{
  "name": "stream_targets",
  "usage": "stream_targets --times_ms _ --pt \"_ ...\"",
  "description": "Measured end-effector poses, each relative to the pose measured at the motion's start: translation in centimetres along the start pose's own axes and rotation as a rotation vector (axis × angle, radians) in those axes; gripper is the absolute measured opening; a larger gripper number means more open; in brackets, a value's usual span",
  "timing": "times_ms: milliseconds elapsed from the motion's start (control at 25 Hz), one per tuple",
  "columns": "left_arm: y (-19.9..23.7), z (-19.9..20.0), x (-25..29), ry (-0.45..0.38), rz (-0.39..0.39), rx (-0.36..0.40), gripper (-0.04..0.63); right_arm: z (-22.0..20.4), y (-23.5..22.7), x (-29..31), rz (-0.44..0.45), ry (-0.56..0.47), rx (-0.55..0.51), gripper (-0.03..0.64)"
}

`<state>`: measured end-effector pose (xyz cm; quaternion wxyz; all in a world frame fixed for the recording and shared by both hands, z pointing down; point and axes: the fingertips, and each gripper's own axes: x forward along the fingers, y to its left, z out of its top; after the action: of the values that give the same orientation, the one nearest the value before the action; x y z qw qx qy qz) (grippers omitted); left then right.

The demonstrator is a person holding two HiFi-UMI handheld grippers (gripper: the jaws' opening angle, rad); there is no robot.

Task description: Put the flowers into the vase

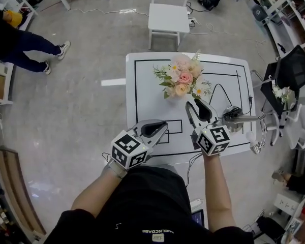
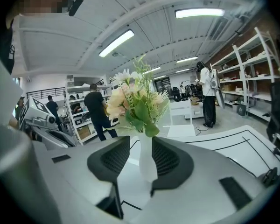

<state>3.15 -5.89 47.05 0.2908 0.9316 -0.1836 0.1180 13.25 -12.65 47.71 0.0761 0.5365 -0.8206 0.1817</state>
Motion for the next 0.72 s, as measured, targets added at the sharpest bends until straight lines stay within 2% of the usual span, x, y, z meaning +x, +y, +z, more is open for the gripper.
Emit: stream_targets --times_ms 320,720 --pt "-1.0 0.7 0.8 0.002 -0.053 0.026 0.006 2.1 1.3 -3.0 -0.033 -0.040 0.008 0.132" --pt "-3.5 1.3 2.6 0.035 -0.163 0.072 0.006 6.4 2.3 -9.2 -0.130 -0.180 0.051 0.129"
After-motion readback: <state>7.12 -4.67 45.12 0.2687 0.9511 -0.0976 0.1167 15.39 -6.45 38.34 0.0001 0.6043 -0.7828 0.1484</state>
